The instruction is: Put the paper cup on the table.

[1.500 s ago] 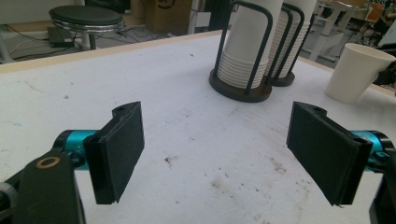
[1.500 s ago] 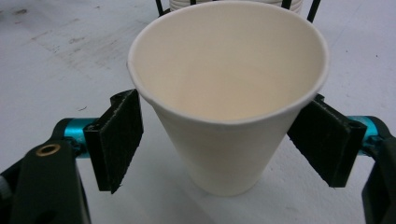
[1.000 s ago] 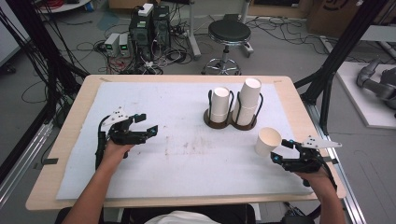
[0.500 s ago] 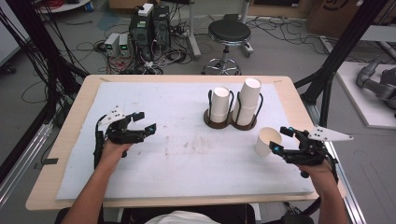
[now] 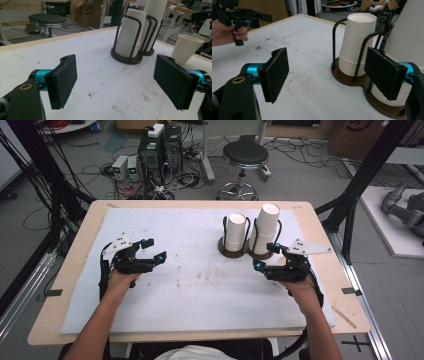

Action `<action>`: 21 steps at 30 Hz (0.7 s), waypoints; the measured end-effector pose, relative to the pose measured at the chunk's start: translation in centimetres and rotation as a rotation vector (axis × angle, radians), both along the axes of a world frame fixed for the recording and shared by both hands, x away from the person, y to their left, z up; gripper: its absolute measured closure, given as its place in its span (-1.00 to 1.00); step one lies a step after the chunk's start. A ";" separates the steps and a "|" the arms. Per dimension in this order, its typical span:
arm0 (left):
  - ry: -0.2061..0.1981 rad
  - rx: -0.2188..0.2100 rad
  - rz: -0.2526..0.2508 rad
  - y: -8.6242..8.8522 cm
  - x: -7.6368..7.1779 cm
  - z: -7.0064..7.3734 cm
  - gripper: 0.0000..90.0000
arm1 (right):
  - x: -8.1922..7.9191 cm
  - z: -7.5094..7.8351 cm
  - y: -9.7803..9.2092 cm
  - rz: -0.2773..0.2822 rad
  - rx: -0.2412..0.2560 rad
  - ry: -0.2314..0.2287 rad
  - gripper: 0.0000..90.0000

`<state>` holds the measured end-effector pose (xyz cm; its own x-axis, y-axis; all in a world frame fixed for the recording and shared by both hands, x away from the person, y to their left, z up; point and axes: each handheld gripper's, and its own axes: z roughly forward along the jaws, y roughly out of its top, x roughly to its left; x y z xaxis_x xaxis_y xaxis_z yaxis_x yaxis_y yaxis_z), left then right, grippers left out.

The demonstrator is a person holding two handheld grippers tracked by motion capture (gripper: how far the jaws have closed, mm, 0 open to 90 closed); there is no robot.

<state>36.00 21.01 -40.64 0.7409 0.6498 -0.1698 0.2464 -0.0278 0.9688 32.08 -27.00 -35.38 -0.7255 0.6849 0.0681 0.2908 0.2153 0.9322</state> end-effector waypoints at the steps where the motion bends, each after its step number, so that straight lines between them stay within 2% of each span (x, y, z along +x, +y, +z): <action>1: 0.001 -0.004 0.000 0.0 0.0 0.0 -0.57 | 0.0 -0.2 0.4 0.000 -0.004 0.001 -0.54; 8: 0.000 -0.022 -0.001 0.0 0.0 0.1 -0.57 | 0.0 -0.8 1.0 -0.007 -0.017 0.000 -0.54; 14: 0.002 -0.014 -0.001 0.0 0.1 0.1 -0.57 | 0.1 -1.1 1.3 -0.005 -0.054 -0.004 -0.54; 21: -0.001 -0.005 -0.009 -0.2 -0.2 0.2 -0.57 | -0.1 -1.1 1.2 -0.002 -0.056 -0.014 -0.54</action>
<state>35.80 20.86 -40.43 0.7473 0.6419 -0.1721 0.2449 -0.0252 0.9692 32.02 -25.78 -36.51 -0.7245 0.6890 0.0196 0.2786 0.2667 0.9226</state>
